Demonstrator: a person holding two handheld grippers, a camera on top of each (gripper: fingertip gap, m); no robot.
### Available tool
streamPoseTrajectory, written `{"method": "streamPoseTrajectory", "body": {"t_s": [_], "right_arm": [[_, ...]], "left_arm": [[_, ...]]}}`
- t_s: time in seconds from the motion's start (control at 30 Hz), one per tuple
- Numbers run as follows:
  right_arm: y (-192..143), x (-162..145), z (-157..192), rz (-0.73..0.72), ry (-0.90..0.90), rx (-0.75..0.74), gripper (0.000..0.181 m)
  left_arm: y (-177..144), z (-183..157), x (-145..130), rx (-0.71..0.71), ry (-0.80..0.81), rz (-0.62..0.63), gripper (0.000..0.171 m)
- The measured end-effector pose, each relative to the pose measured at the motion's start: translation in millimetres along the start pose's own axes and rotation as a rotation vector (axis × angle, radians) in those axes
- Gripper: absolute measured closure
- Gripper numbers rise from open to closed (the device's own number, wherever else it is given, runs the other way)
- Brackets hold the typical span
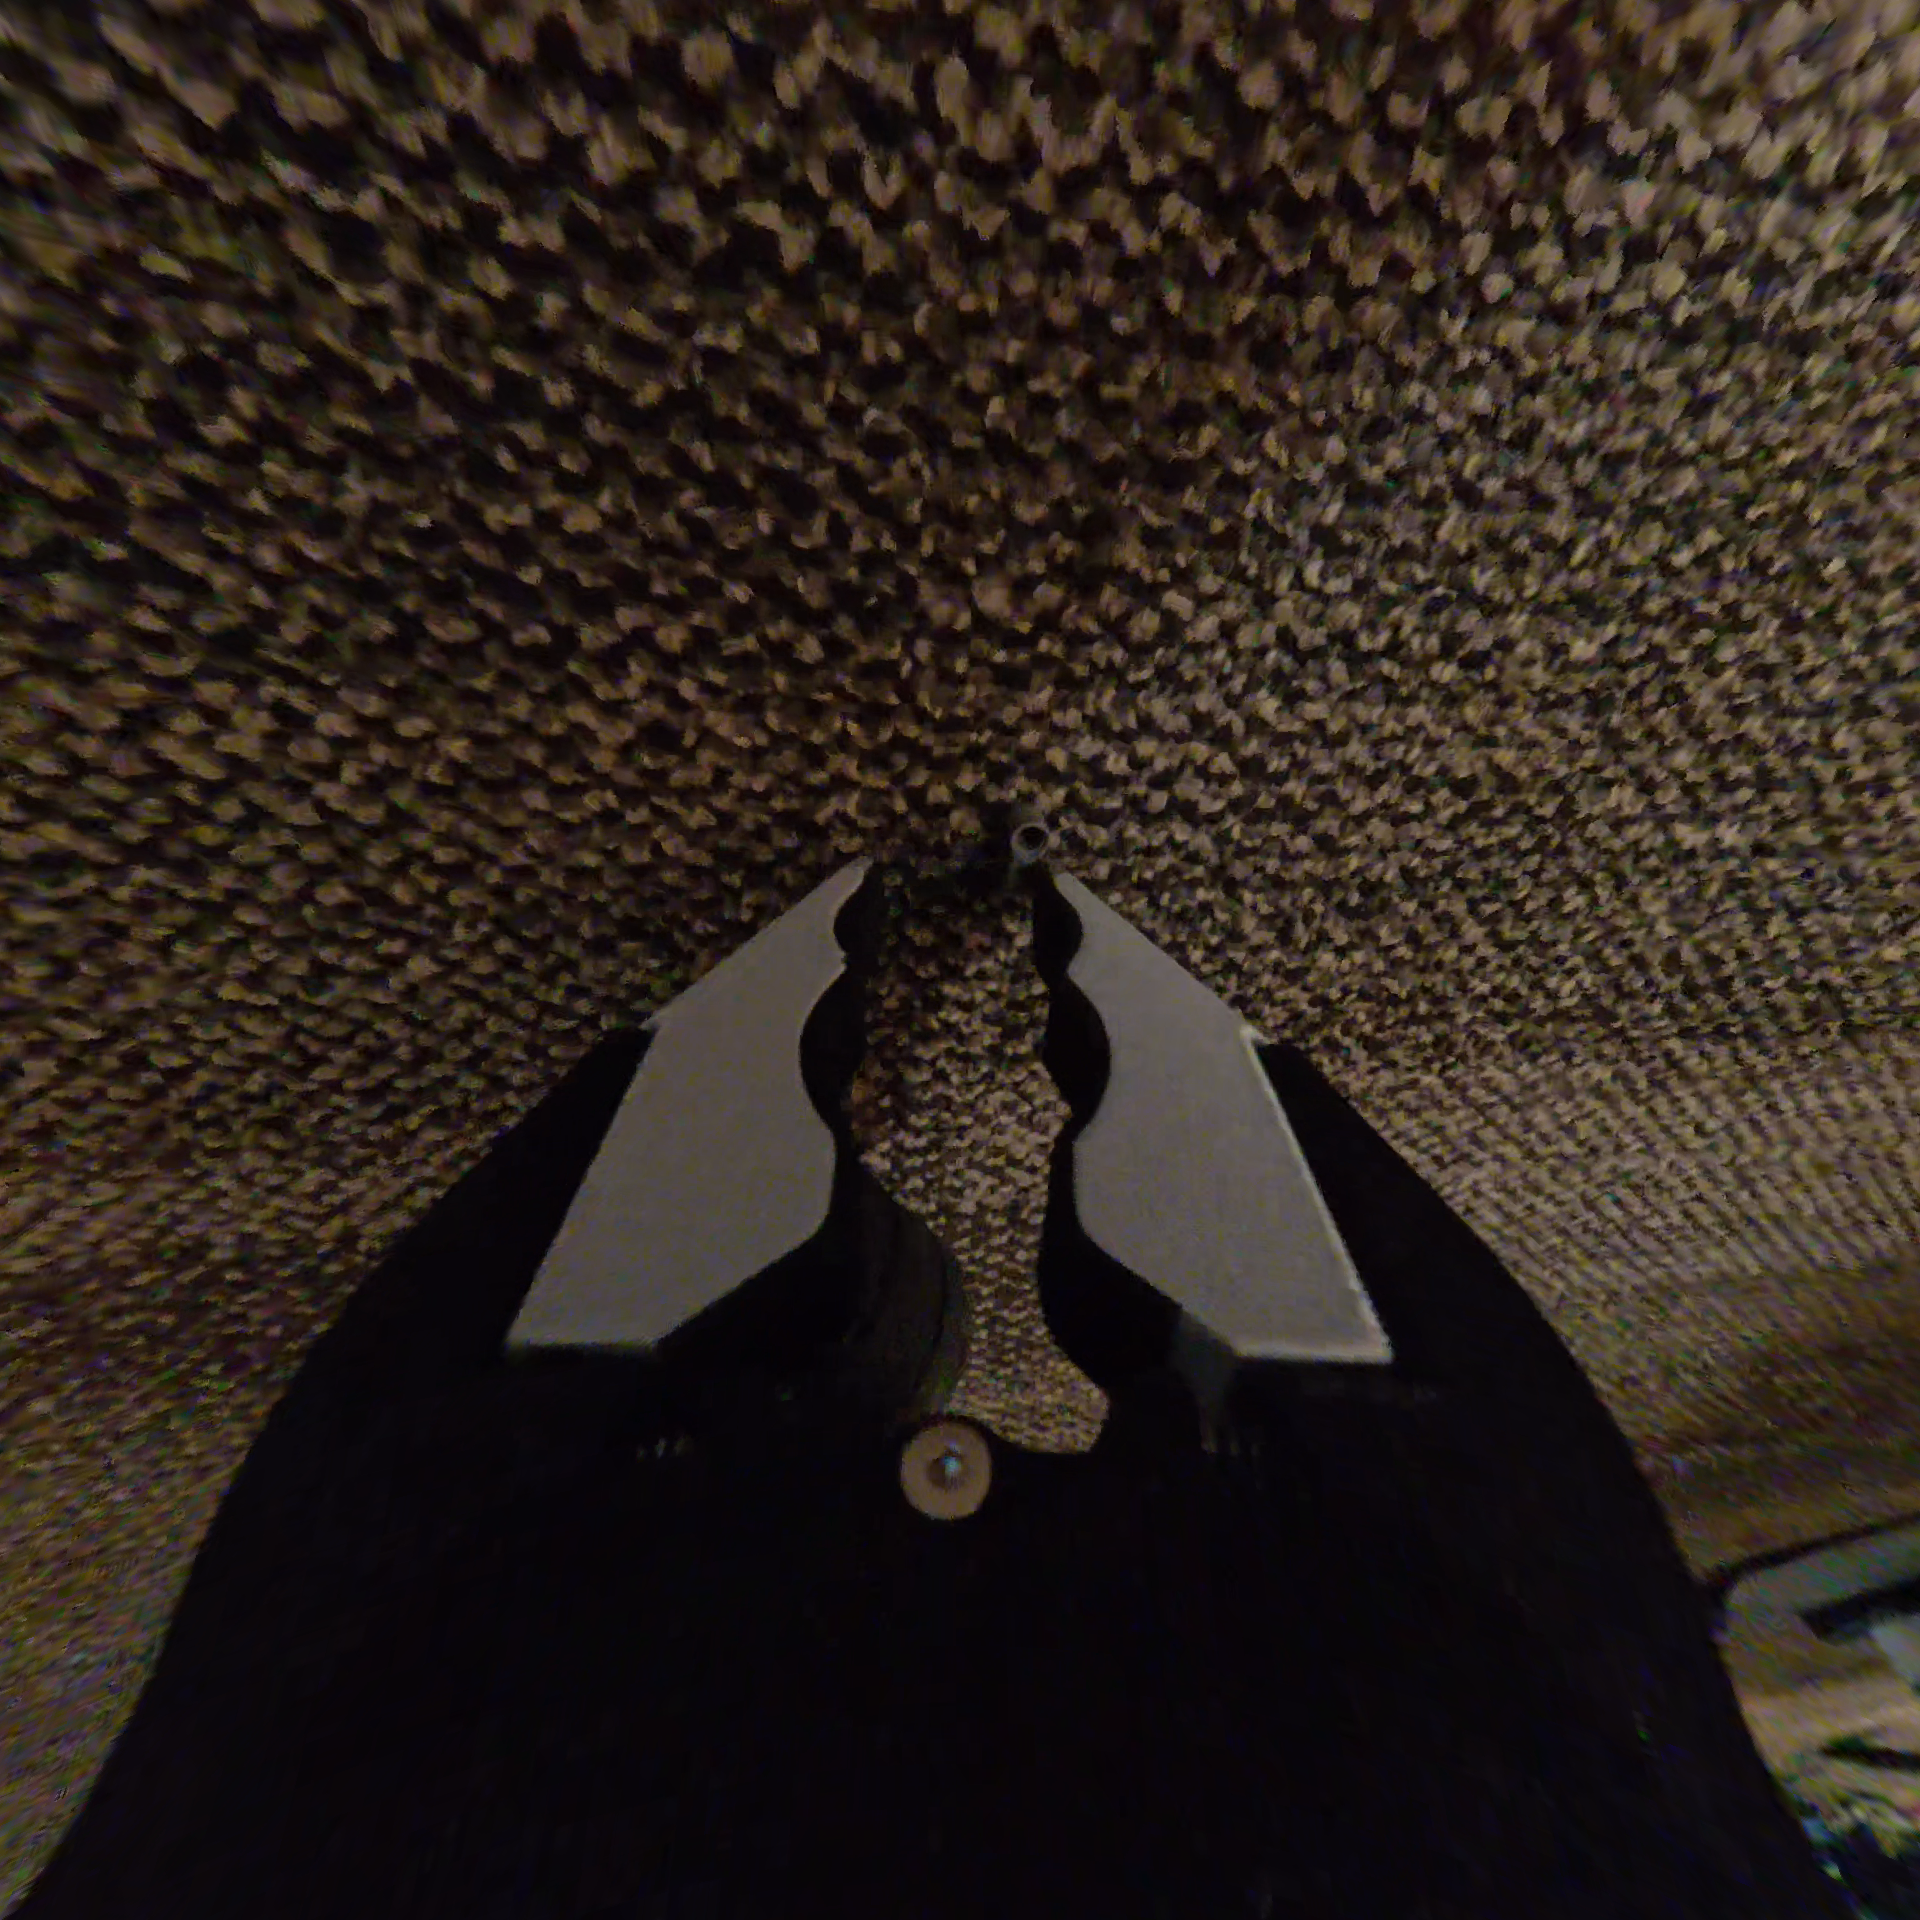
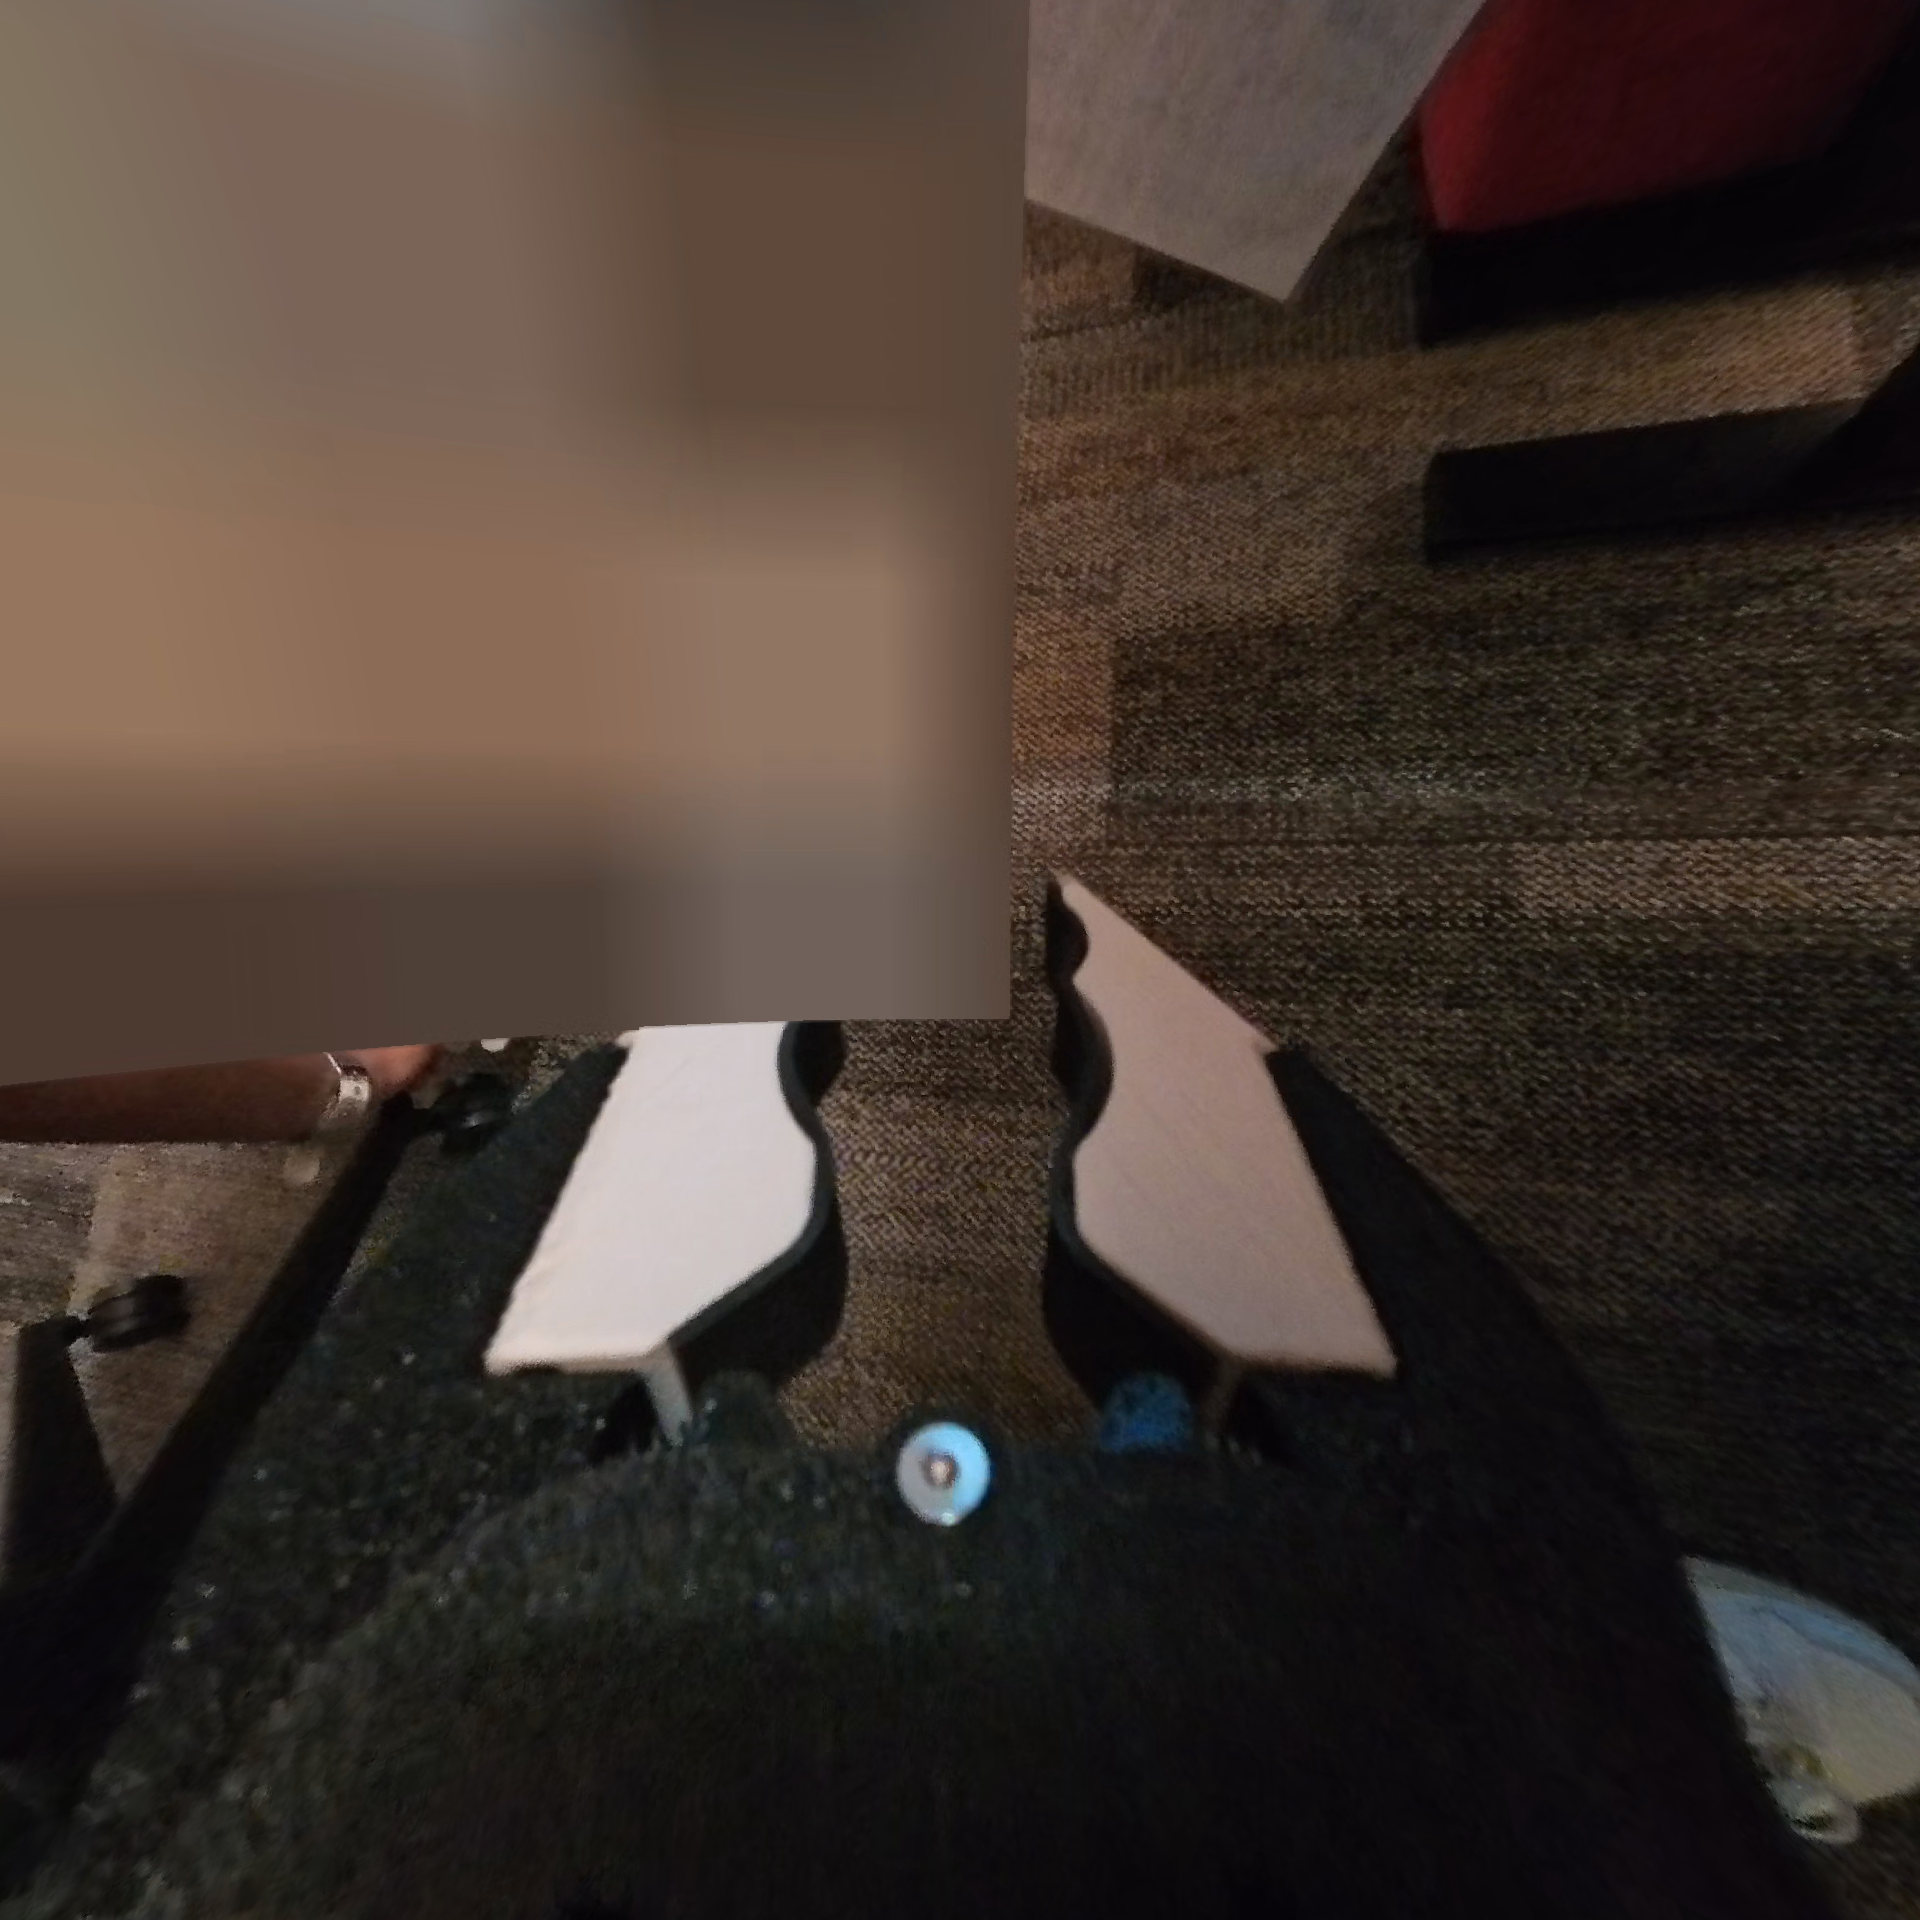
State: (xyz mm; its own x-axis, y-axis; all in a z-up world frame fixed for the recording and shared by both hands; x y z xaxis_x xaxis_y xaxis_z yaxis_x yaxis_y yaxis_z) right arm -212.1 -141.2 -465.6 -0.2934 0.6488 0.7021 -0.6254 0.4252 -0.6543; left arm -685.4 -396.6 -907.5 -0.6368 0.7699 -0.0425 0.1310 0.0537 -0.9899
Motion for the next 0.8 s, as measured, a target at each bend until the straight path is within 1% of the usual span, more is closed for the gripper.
{"method": "streamPoseTrajectory", "body": {"t_s": [0.03,0.13,0.17,0.27,0.37,0.43,0.53,0.57,0.6,0.7,0.8], "right_arm": [[2,-1,0,0.007,0.003,0.001,0.146],[5,-2,0,0.014,0.018,0.012,0.146],[6,-1,1,0.011,0.019,0.014,0.146],[7,2,3,0.007,0.014,0.016,0.146],[8,0,3,0.016,0.014,0.018,0.146],[8,-2,3,0.021,0.019,0.019,0.146],[7,-2,2,0.017,0.033,0.026,0.146],[6,-2,3,0.015,0.037,0.029,0.146],[6,-2,3,0.013,0.043,0.035,0.146],[4,3,6,-0.004,0.054,0.057,0.146],[2,10,9,-0.030,0.047,0.066,0.146]], "left_arm": [[0,1,1,-0.016,0.004,0.000,0.147],[-1,3,0,-0.045,0.006,0.005,0.149],[0,2,0,-0.037,0.010,0.005,0.152],[0,-2,3,0.016,0.055,0.013,0.149],[3,-9,1,0.136,0.200,0.059,0.145],[3,-14,2,0.187,0.293,0.069,0.148],[4,-20,4,0.212,0.380,0.083,0.158],[4,-21,4,0.215,0.399,0.092,0.161],[3,-21,4,0.220,0.413,0.101,0.171],[-4,-35,3,0.178,0.425,0.109,0.171],[-19,-65,-3,0.113,0.446,0.102,0.171]]}}
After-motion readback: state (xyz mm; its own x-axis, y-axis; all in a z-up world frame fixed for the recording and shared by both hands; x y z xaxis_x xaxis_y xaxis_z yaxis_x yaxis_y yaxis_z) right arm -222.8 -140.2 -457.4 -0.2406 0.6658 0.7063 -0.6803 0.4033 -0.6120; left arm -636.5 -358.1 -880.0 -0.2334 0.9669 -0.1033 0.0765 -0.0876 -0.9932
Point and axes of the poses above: each gripper's, where its closed fingertips meet, y out along the fingers, x out of its top, z = x × y across the jaws, the point moved 6 cm from there along -y, back along the fingers, and after that the axes turned 1 degree about y, right-handed, at the moved point
